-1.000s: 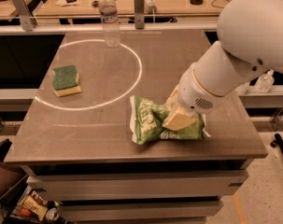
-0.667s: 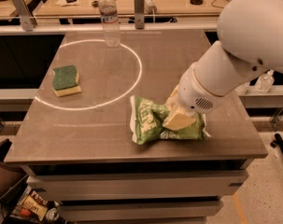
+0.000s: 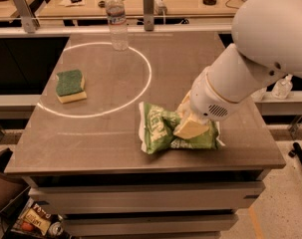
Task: Move green jalapeno chip bag near water bottle
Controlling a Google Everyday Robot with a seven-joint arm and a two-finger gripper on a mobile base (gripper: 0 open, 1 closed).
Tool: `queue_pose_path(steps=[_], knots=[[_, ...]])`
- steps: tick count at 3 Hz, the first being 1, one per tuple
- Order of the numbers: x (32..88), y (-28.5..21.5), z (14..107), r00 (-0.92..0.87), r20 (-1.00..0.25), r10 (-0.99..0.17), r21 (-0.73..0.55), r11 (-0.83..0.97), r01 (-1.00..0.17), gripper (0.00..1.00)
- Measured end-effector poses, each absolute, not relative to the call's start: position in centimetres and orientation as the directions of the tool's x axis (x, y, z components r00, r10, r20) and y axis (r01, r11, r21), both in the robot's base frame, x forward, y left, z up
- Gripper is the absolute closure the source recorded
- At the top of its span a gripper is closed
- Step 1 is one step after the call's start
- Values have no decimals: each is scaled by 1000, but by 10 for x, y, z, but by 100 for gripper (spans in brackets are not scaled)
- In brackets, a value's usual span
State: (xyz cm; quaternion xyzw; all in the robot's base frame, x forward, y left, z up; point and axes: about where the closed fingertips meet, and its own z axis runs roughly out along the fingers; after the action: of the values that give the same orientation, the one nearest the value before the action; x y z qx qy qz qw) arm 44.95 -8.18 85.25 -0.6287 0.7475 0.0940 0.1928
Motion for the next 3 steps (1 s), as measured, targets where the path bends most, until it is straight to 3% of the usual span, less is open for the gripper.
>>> queue_pose_path(steps=[3], knots=[[450, -82, 854, -135, -406, -904, -102, 192, -976, 100]])
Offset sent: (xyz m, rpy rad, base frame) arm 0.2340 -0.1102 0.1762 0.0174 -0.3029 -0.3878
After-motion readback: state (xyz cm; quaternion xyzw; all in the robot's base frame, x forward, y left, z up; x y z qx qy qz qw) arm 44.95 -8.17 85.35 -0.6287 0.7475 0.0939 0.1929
